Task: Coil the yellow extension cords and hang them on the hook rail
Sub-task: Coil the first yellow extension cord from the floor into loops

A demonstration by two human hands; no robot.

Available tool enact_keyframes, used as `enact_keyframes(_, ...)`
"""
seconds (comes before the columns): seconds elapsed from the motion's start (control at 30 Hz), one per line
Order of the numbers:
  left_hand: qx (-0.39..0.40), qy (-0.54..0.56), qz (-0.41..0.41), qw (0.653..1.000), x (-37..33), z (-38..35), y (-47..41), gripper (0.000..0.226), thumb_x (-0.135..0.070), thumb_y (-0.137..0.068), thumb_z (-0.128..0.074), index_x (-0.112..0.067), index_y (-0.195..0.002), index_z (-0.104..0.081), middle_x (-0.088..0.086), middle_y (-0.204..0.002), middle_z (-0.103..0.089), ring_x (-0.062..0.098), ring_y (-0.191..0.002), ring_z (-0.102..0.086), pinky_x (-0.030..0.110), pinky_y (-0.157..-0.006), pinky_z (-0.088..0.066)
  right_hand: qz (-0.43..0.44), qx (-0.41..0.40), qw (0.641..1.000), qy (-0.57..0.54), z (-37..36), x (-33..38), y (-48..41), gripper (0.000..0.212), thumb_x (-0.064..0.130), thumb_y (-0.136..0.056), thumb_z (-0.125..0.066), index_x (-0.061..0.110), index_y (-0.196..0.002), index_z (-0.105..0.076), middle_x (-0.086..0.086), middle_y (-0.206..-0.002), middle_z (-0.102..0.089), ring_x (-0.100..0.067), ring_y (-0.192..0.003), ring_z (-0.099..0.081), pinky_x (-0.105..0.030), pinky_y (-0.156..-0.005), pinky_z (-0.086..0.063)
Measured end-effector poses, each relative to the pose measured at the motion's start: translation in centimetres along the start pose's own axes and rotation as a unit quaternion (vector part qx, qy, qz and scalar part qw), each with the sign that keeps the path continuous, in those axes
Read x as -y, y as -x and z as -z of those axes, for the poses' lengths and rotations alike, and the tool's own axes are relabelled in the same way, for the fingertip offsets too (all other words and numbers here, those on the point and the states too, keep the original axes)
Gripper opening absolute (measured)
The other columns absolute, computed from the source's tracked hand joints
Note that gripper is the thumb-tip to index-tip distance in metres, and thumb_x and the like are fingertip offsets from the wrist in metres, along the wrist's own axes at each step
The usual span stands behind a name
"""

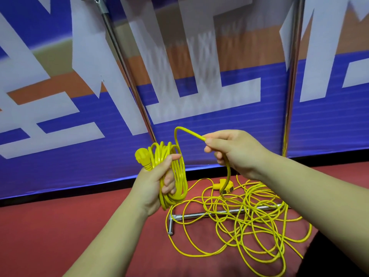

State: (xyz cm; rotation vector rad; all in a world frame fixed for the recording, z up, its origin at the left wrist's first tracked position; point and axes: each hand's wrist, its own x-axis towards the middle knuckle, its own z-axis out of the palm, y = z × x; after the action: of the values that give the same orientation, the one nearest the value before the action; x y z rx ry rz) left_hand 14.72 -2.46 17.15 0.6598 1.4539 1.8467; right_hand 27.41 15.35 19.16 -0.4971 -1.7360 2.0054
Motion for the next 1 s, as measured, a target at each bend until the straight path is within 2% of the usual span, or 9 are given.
enact_keyframes(0.2, -0.01, 0.043, 0.051, 0.998, 0.8, -1.8, -0.8, 0.07, -0.064, -0.088, -0.046, -0.007, -0.124, -0.065, 0.006, -0.055, -0.037, 0.015, -0.039, -0.033, 0.03, -0.051, -0.036, 0.083, 0.031, 0.981, 0.17, -0.6, 0.9, 1.1, 0.013, 0.016, -0.095, -0.064, 0.018, -0.099, -0.076, 0.0, -0.074, -0.073, -0.006, -0.051, -0.049, -0.018, -0.05, -0.04)
enact_keyframes(0.33, -0.012, 0.094, 0.059, 0.994, 0.5, -3.0, -1.1, 0.063, -0.07, -0.082, -0.047, -0.014, -0.101, -0.068, 0.006, -0.059, -0.041, 0.015, -0.043, -0.036, 0.03, -0.054, -0.036, 0.137, 0.04, 0.946, 0.291, -1.2, 1.3, 1.9, 0.017, 0.02, -0.094, -0.064, 0.026, -0.081, -0.075, 0.005, -0.067, -0.071, 0.0, -0.047, -0.051, -0.015, -0.052, -0.039)
enact_keyframes(0.4, -0.014, 0.102, 0.064, 0.993, 0.6, -3.4, -1.3, 0.058, -0.069, -0.082, -0.05, -0.016, -0.095, -0.07, 0.004, -0.061, -0.043, 0.014, -0.045, -0.038, 0.029, -0.056, -0.036, 0.155, 0.055, 0.937, 0.308, -1.6, 1.5, 2.4, 0.021, 0.018, -0.094, -0.064, 0.032, -0.081, -0.073, 0.012, -0.068, -0.071, 0.007, -0.054, -0.059, -0.007, -0.056, -0.038)
enact_keyframes(0.5, -0.041, 0.092, 0.057, 0.993, 0.9, -3.7, -1.6, 0.047, -0.059, -0.083, -0.06, -0.014, -0.095, -0.065, 0.002, -0.062, -0.043, 0.013, -0.047, -0.041, 0.028, -0.056, -0.037, 0.177, 0.09, 0.929, 0.311, -1.8, 1.8, 2.9, 0.02, 0.014, -0.094, -0.063, 0.018, -0.08, -0.077, 0.007, -0.079, -0.077, 0.004, -0.082, -0.07, -0.002, -0.068, -0.041)
enact_keyframes(0.7, -0.113, 0.086, 0.017, 0.99, 0.4, -4.1, -1.9, 0.02, -0.031, -0.086, -0.067, -0.016, -0.074, -0.062, 0.006, -0.068, -0.05, 0.023, -0.054, -0.048, 0.036, -0.063, -0.042, 0.237, 0.08, 0.871, 0.422, -2.2, 0.6, 3.2, 0.019, 0.022, -0.095, -0.064, 0.026, -0.108, -0.076, 0.021, -0.062, -0.059, 0.013, -0.061, -0.055, -0.005, -0.061, -0.036)
enact_keyframes(0.77, -0.136, 0.118, -0.014, 0.984, -0.6, -4.0, -2.0, 0.022, -0.026, -0.089, -0.066, -0.016, -0.07, -0.062, 0.003, -0.064, -0.054, 0.023, -0.058, -0.052, 0.044, -0.074, -0.044, 0.239, 0.073, 0.889, 0.384, -2.6, -0.3, 3.4, 0.024, 0.021, -0.095, -0.063, 0.029, -0.116, -0.069, 0.016, -0.065, -0.059, 0.006, -0.061, -0.056, -0.008, -0.063, -0.039)
enact_keyframes(0.87, -0.166, 0.159, -0.051, 0.972, -2.2, -3.2, -2.2, 0.04, -0.025, -0.101, -0.054, -0.017, -0.062, -0.064, -0.002, -0.061, -0.061, 0.013, -0.059, -0.06, 0.031, -0.067, -0.051, 0.137, 0.131, 0.959, 0.21, -2.5, -1.2, 3.7, 0.015, 0.013, -0.098, -0.059, 0.02, -0.11, -0.056, 0.003, -0.071, -0.067, -0.007, -0.066, -0.065, -0.02, -0.067, -0.05)
enact_keyframes(0.93, -0.176, 0.193, -0.056, 0.964, -3.2, -2.3, -2.1, 0.044, -0.028, -0.103, -0.05, -0.018, -0.063, -0.066, -0.002, -0.07, -0.069, 0.015, -0.073, -0.069, 0.033, -0.076, -0.055, 0.094, 0.159, 0.963, 0.197, -1.7, -2.0, 3.3, 0.009, 0.016, -0.099, -0.057, 0.018, -0.106, -0.051, 0.002, -0.075, -0.07, -0.018, -0.07, -0.062, -0.029, -0.066, -0.048)
enact_keyframes(1.0, -0.189, 0.223, -0.055, 0.955, -3.8, -1.2, -2.1, 0.03, -0.028, -0.103, -0.05, -0.018, -0.076, -0.059, -0.002, -0.076, -0.073, 0.019, -0.078, -0.074, 0.037, -0.081, -0.055, 0.055, 0.19, 0.953, 0.23, -0.8, -3.2, 2.7, 0.007, 0.022, -0.101, -0.055, 0.018, -0.105, -0.051, 0.001, -0.081, -0.073, -0.021, -0.072, -0.058, -0.04, -0.066, -0.044)
